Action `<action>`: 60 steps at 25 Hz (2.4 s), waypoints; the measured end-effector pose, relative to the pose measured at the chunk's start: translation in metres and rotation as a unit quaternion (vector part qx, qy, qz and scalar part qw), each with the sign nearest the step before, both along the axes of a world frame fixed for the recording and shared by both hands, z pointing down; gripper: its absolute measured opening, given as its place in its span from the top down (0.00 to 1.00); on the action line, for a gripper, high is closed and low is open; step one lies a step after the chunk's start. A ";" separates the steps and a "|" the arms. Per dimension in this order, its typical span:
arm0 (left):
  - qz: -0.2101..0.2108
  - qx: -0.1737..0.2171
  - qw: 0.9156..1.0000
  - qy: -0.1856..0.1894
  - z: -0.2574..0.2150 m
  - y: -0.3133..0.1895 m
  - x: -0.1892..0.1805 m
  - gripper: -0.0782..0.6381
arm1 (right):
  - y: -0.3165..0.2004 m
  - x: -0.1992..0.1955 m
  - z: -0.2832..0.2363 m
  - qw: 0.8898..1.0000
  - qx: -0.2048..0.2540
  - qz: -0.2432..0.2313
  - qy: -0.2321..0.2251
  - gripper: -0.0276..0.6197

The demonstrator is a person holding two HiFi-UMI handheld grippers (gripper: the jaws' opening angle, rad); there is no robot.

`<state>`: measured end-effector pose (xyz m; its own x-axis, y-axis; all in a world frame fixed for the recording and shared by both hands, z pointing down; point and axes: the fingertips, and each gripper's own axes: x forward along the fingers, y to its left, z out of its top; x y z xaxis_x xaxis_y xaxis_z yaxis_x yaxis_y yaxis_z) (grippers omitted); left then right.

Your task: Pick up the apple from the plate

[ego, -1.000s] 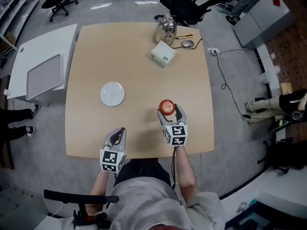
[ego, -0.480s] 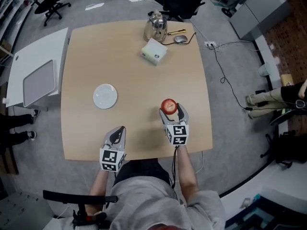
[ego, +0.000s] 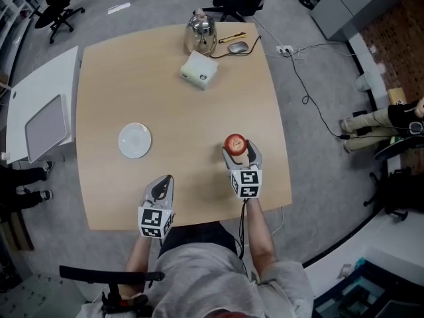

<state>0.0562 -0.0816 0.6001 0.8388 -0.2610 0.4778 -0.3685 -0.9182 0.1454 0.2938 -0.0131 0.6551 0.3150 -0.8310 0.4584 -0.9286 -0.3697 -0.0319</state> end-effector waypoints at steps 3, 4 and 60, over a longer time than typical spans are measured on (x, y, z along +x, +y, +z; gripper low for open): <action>0.004 -0.003 1.000 -0.005 0.003 -0.001 0.011 0.86 | 0.001 0.015 0.007 1.000 -0.003 0.009 -0.002 0.37; 0.005 -0.004 1.000 -0.007 0.004 -0.002 0.015 0.86 | 0.001 0.020 0.010 1.000 -0.004 0.012 -0.002 0.37; 0.025 -0.031 0.998 -0.050 0.038 -0.032 0.090 0.86 | -0.009 0.120 0.069 0.998 -0.015 0.060 -0.021 0.35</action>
